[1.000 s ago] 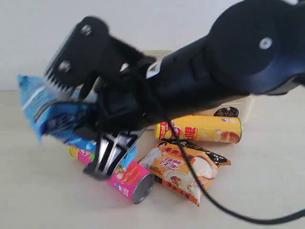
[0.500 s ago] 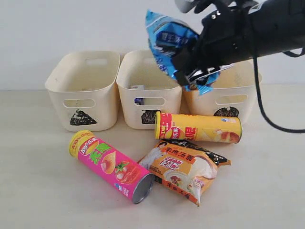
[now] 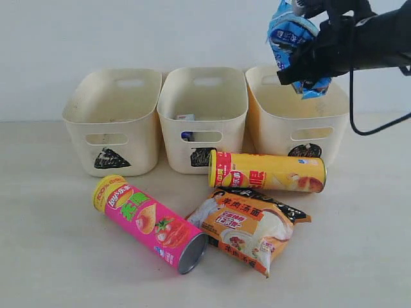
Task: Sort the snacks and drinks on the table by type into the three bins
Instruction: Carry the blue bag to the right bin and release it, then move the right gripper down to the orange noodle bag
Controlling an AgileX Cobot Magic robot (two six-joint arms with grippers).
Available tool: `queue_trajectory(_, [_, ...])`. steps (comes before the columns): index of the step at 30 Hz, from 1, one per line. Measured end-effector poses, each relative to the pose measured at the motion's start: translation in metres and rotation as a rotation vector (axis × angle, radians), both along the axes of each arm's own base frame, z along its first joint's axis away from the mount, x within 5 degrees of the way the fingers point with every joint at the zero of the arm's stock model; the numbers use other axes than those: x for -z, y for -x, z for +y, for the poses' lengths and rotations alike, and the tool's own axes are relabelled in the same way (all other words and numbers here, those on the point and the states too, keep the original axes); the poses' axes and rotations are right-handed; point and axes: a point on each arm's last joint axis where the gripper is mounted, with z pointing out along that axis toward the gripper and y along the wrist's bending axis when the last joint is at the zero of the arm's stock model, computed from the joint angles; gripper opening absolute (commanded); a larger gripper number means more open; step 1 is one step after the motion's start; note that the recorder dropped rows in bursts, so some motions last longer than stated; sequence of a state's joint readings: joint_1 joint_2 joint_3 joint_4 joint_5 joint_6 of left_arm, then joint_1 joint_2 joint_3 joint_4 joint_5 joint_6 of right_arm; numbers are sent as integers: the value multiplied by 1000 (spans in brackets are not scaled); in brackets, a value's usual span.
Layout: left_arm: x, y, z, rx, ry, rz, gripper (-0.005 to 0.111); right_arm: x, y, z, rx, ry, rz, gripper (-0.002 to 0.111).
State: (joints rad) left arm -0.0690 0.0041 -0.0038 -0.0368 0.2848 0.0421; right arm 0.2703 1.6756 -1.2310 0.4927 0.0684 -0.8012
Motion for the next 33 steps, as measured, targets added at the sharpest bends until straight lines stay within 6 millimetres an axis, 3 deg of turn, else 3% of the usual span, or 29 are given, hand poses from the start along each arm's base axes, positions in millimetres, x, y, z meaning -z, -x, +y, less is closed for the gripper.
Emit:
queue_trajectory(10, [0,0,0,0,0,0,4,21,-77,-6,34,-97,130,0])
queue_trajectory(15, [0,0,0,0,0,0,4,43,-101,-9,62,-129,176,19])
queue_trajectory(23, [0,0,0,0,0,0,4,59,-116,-7,65,-132,195,77])
queue_trajectory(25, [0,0,0,0,0,0,4,59,-117,-7,68,-132,186,82])
queue_trajectory(33, [0,0,0,0,0,0,4,58,-117,-7,61,-132,197,79])
